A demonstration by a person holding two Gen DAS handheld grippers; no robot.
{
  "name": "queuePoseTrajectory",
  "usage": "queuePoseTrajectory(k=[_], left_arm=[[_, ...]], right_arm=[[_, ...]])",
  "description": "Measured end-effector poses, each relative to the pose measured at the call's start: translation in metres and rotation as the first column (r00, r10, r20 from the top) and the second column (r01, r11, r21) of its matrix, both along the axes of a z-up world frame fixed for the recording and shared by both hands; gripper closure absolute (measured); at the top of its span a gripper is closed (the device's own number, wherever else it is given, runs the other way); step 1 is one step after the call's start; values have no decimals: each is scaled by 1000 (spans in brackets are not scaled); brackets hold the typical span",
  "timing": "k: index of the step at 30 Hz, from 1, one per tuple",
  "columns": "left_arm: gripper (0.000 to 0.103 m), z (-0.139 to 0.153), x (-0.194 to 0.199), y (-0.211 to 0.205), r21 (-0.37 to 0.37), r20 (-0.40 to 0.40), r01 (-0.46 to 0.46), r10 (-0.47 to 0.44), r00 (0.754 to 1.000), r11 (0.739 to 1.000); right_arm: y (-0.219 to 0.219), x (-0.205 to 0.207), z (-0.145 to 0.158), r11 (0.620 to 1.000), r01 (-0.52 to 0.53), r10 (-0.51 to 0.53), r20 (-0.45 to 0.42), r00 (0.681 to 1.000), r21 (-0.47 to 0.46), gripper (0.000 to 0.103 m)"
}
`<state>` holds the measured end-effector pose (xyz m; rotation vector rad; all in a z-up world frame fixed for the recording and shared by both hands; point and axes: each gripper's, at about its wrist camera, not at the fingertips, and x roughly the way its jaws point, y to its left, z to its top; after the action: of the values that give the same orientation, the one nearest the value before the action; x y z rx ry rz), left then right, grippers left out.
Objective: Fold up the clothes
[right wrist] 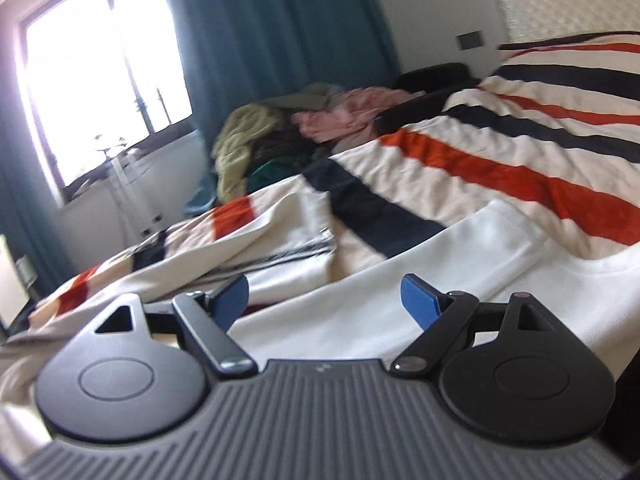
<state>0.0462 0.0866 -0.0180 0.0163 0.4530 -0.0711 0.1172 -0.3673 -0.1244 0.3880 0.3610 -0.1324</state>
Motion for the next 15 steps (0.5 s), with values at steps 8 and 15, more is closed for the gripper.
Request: queuePoseTrajectory(k=[8, 15], left_arm=[[25, -7, -19, 9, -40, 9, -38, 38, 999, 998], [21, -13, -35, 16, -76, 15, -71, 72, 997, 995]], right_arm=[[16, -21, 15, 998, -69, 69, -4, 998, 1, 18], [31, -25, 21, 992, -124, 124, 7, 992, -27, 18]])
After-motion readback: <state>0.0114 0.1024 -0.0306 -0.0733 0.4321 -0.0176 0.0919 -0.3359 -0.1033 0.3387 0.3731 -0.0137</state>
